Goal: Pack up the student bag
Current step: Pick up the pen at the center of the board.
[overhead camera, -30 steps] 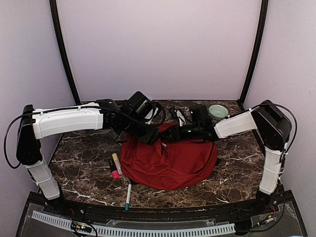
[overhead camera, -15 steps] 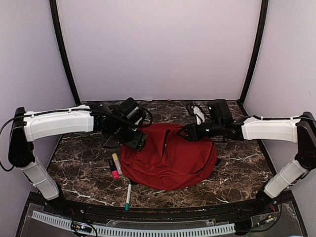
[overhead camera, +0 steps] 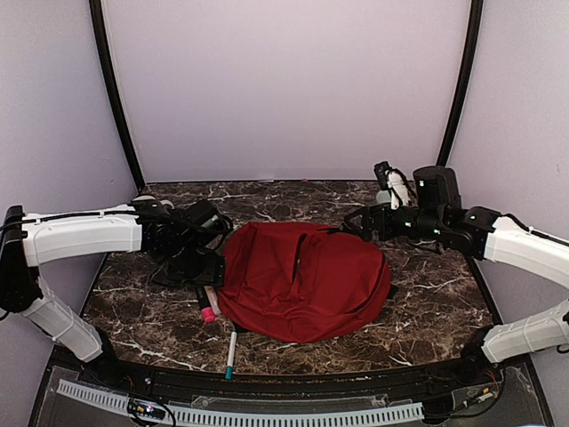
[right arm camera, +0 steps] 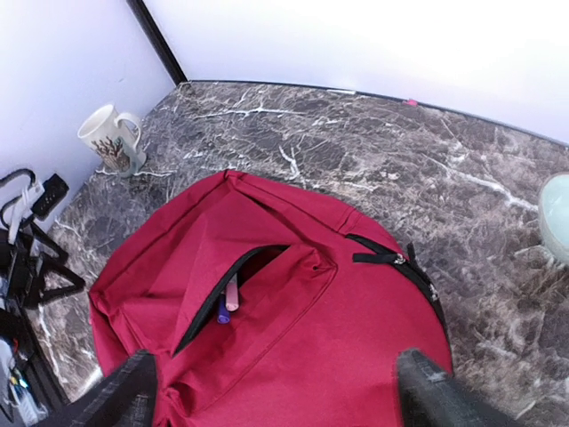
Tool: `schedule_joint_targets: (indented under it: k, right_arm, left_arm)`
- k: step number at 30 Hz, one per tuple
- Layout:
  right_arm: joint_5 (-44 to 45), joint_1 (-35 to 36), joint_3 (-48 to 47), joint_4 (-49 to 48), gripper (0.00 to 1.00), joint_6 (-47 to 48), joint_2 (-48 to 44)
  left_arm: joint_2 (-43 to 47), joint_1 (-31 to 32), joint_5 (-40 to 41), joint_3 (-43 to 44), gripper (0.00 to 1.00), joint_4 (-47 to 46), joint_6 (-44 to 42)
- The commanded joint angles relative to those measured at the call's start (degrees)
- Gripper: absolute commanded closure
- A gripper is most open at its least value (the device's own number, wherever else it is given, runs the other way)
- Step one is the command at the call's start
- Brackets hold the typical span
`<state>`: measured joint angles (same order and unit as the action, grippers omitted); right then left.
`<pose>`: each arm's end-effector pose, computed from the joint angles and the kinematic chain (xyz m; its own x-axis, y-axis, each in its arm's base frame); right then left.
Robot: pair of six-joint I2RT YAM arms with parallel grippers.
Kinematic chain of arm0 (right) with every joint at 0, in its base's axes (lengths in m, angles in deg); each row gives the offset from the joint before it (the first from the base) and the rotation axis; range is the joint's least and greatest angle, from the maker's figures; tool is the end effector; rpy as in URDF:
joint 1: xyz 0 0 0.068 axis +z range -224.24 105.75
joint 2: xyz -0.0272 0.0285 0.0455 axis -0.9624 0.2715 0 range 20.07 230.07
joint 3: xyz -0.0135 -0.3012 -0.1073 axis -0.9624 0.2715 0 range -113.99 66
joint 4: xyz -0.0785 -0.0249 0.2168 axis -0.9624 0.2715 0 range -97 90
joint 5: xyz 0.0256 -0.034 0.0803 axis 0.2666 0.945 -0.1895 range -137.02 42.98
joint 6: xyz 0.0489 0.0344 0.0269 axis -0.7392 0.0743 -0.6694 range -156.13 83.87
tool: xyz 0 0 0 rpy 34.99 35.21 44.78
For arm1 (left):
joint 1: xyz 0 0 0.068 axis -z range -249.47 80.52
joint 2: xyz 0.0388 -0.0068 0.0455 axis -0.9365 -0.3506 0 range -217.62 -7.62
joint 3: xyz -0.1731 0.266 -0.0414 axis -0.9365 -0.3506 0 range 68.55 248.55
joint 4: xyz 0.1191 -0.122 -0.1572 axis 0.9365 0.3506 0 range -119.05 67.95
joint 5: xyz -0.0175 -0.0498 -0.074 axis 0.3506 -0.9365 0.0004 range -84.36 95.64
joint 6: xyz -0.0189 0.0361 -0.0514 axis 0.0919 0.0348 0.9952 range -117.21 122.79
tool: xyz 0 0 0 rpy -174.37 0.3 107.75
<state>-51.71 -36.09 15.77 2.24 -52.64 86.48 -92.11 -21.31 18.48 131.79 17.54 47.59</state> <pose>0.1779 0.1453 0.3444 -0.5151 -0.0444 -0.8560 -0.5501 0.7830 0.2904 0.1803 -0.1841 0.2881 -0.9108 -0.0127 -0.4128 0.0405 0.9920 -0.1197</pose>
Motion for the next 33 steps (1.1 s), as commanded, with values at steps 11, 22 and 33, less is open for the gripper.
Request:
schedule_joint_targets:
  k: [11, 22, 33]
  right_arm:
    - [3.23, -3.15, -5.64, 4.54, 0.0, -11.54, -1.56]
    - [0.38, -3.12, -10.56, 11.2, 0.01, -12.2, 2.29]
    - [3.82, -3.14, -14.28, 16.4, 0.01, -11.75, 3.6]
  left_arm:
    - [-0.15, -2.04, -3.43, -4.06, 0.38, 4.4, 11.44]
    - [-4.58, -8.07, -9.77, -8.06, 0.51, -4.04, 6.71]
    - [-14.44, -8.3, -11.82, -5.81, 0.57, -5.27, 4.03]
